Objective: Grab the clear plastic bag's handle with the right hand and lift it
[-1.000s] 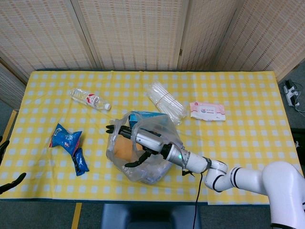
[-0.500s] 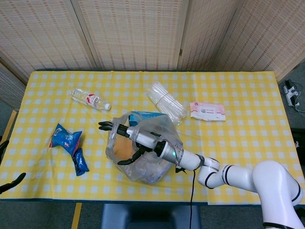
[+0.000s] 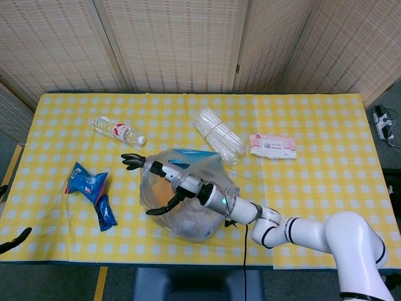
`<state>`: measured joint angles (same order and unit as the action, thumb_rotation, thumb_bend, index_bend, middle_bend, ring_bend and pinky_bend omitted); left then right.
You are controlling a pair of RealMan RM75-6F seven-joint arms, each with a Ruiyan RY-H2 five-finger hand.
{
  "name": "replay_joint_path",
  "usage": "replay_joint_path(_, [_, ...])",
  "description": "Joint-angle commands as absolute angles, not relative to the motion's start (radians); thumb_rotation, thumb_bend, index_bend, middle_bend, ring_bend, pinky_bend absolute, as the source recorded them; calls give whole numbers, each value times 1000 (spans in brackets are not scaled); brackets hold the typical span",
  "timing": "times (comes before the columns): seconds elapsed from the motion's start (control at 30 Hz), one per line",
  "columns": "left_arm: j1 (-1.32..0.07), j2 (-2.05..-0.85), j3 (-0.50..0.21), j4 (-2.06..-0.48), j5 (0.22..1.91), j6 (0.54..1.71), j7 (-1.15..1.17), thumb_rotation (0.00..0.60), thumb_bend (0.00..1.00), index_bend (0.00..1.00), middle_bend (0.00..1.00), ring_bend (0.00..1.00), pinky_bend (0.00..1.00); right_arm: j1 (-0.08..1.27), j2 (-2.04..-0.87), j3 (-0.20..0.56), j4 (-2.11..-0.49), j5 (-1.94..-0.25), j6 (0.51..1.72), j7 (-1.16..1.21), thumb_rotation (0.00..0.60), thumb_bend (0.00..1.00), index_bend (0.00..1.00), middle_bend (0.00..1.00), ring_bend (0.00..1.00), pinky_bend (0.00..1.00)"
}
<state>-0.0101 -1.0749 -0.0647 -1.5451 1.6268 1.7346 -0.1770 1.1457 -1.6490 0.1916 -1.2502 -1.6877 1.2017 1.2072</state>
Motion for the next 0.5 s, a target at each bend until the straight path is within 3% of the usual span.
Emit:
replay_joint_path(0.03, [-11,-1075,-65,-1545,1627,1733,-177,600,192,0,36,28,0,1145,-1640,206,-1273,-1668,1204,1225,600,236,0,10,155,0])
replay_joint_path(0.3, [-10,-1074,-64,-1550,1630,1736,-174,600,192,0,36,28,0,1161,-1642,249,-1295,-1572,1122,1368,600,235,19,71,165,12])
replay_joint_path(0.5, [-8,-1082,-79,-1548,1603,1737,-146,600,192,0,38,28,0,1178,-1655,280,-1289,-1525,1067,1488,600,236,105,157,224,150])
